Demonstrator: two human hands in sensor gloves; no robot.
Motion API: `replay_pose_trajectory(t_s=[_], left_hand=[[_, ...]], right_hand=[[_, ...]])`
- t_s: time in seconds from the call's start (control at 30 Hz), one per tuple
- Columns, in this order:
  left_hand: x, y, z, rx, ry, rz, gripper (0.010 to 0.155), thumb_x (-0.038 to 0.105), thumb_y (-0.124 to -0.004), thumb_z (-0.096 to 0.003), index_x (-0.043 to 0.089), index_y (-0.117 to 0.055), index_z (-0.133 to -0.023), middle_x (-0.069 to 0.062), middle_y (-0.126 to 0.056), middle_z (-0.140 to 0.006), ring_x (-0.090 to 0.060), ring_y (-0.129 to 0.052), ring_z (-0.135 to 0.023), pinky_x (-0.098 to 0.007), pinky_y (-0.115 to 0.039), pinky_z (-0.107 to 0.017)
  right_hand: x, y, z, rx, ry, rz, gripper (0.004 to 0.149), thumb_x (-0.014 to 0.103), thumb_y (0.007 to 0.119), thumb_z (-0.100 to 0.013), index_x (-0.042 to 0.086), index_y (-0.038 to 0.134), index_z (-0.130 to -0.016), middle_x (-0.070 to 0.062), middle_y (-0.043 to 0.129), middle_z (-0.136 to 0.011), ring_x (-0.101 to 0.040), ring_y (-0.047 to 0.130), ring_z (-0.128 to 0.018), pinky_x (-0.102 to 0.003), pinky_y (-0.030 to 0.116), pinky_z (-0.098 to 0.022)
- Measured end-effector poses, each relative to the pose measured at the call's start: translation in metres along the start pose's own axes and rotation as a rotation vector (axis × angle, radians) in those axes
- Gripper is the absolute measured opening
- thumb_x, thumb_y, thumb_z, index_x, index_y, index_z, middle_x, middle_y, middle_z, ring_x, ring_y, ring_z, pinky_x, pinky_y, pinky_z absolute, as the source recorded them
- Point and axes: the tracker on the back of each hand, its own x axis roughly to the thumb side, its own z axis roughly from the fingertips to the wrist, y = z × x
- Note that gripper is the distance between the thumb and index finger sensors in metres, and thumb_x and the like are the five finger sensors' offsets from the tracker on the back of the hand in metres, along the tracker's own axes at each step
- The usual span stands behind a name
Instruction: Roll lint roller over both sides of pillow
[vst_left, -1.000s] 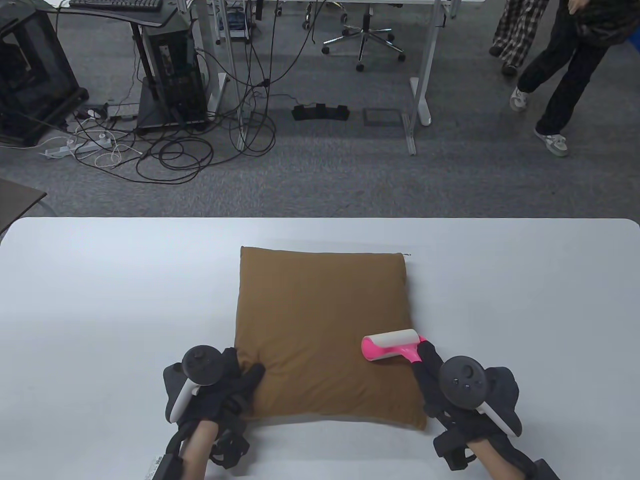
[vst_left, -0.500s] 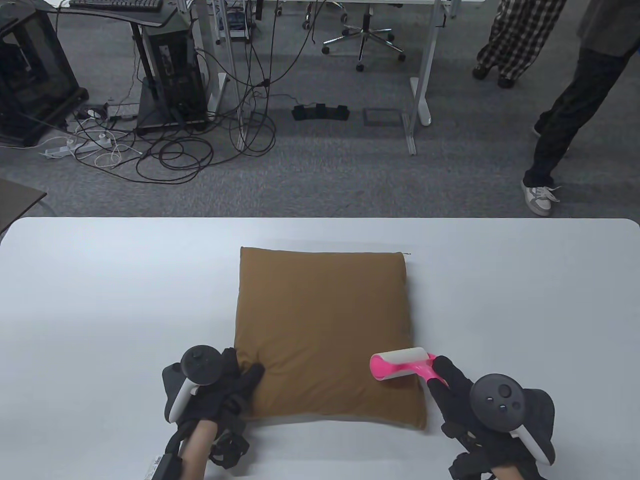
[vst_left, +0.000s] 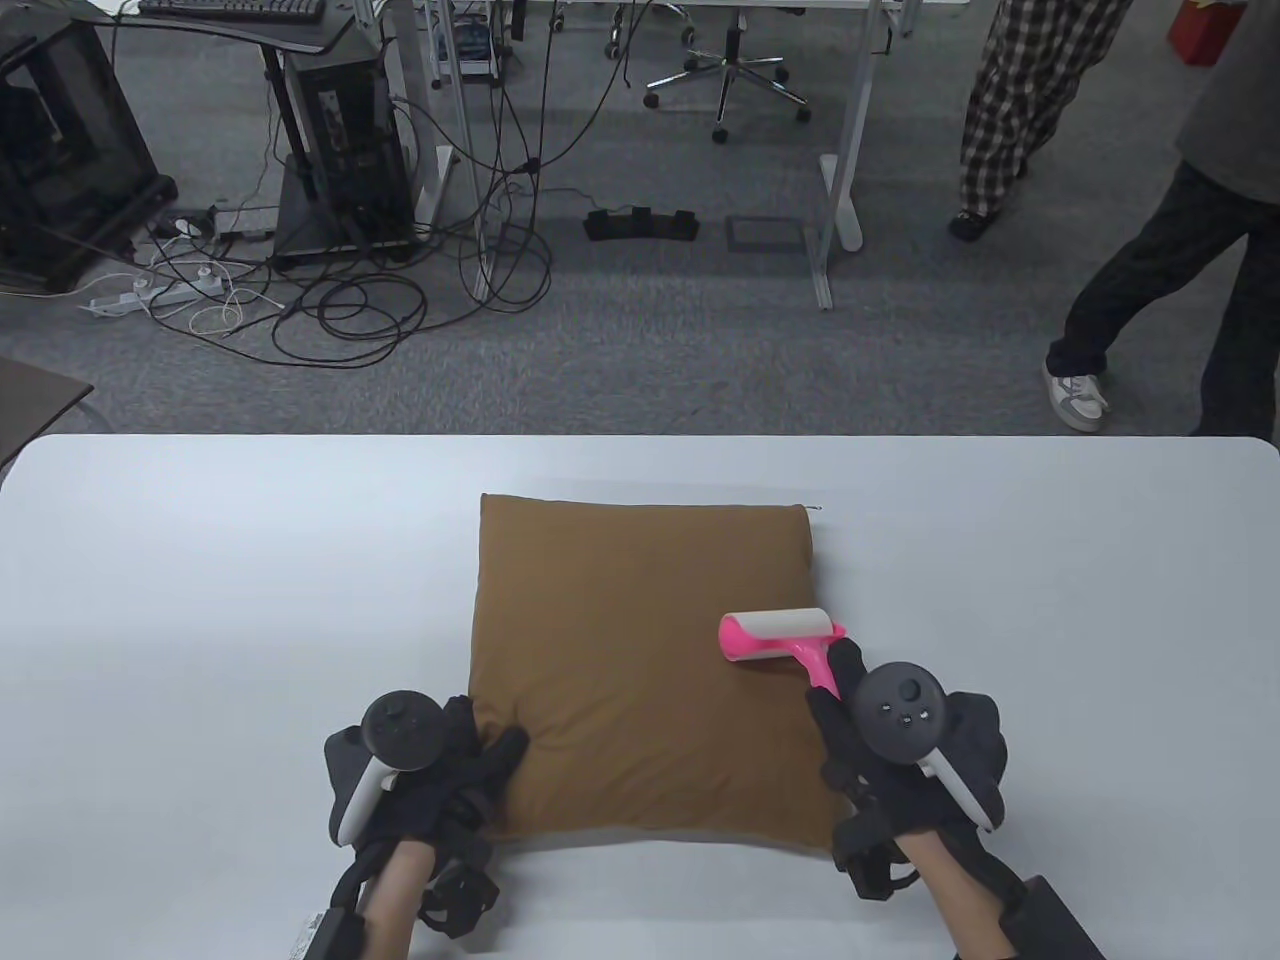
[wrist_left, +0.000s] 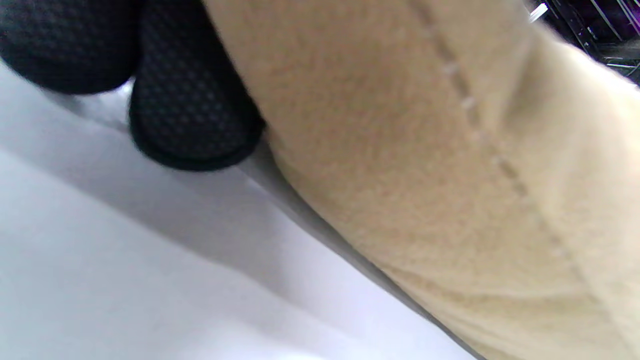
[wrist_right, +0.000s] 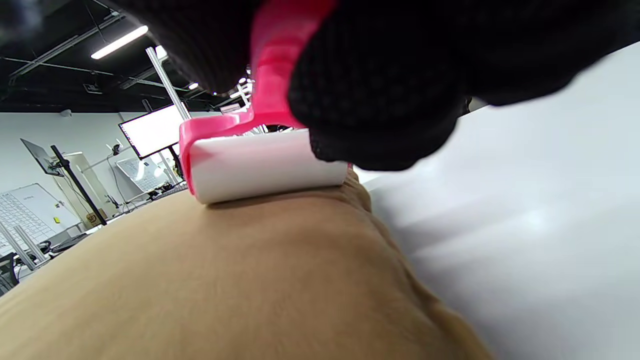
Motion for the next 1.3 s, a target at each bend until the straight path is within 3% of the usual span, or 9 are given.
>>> replay_pose_trajectory(t_s=[0.13, 0.4, 0.53, 0.63, 0.97, 1.3], left_hand=[[0.000, 0.000, 0.000, -0.003, 0.001, 0.000, 0.091, 0.062, -0.064, -0.0480, 0.000, -0.033, -0.107, -0.019, -0.087, -0.081, -0.027, -0.104, -0.035, -0.051, -0.084, -0.034], [0.001, 0.001, -0.002, -0.021, 0.001, -0.004, 0.091, 0.062, -0.064, -0.0482, 0.000, -0.033, -0.107, -0.019, -0.087, -0.081, -0.026, -0.104, -0.035, -0.051, -0.084, -0.035], [0.001, 0.001, -0.003, -0.027, 0.002, -0.003, 0.091, 0.062, -0.064, -0.0482, 0.000, -0.033, -0.107, -0.019, -0.087, -0.081, -0.027, -0.104, -0.036, -0.051, -0.084, -0.035], [0.001, 0.002, -0.004, -0.031, 0.003, 0.000, 0.091, 0.062, -0.064, -0.0483, 0.000, -0.032, -0.107, -0.019, -0.087, -0.081, -0.027, -0.104, -0.036, -0.052, -0.084, -0.035], [0.001, 0.002, -0.004, -0.032, 0.003, 0.002, 0.091, 0.062, -0.064, -0.0483, 0.000, -0.032, -0.107, -0.019, -0.087, -0.082, -0.027, -0.104, -0.036, -0.052, -0.084, -0.035], [0.000, 0.001, -0.003, -0.019, 0.007, -0.001, 0.091, 0.062, -0.064, -0.0482, 0.001, -0.032, -0.107, -0.019, -0.086, -0.082, -0.028, -0.104, -0.037, -0.052, -0.083, -0.035]], right_hand=[[0.009, 0.008, -0.029, 0.008, 0.023, -0.040, 0.059, 0.035, 0.067, -0.060, 0.010, 0.050, -0.110, -0.029, 0.095, -0.076, -0.023, 0.103, -0.034, -0.045, 0.090, -0.025], [0.012, 0.022, -0.075, -0.086, 0.093, -0.147, 0.057, 0.031, 0.070, -0.060, 0.012, 0.052, -0.110, -0.031, 0.091, -0.082, -0.026, 0.103, -0.045, -0.047, 0.090, -0.033], [0.009, 0.026, -0.090, -0.082, 0.123, -0.177, 0.056, 0.031, 0.068, -0.060, 0.015, 0.051, -0.111, -0.031, 0.089, -0.084, -0.028, 0.100, -0.049, -0.049, 0.088, -0.036], [0.006, 0.026, -0.094, -0.056, 0.122, -0.177, 0.055, 0.033, 0.065, -0.061, 0.017, 0.050, -0.111, -0.029, 0.092, -0.077, -0.026, 0.098, -0.043, -0.049, 0.085, -0.033], [0.003, 0.013, -0.061, -0.030, 0.031, -0.093, 0.055, 0.037, 0.064, -0.062, 0.008, 0.056, -0.108, -0.021, 0.101, -0.056, -0.020, 0.098, -0.023, -0.044, 0.085, -0.019], [-0.012, -0.011, 0.008, -0.036, -0.071, -0.055, 0.056, 0.041, 0.068, -0.061, 0.002, 0.068, -0.101, -0.015, 0.103, -0.039, -0.017, 0.099, -0.014, -0.042, 0.086, -0.013]])
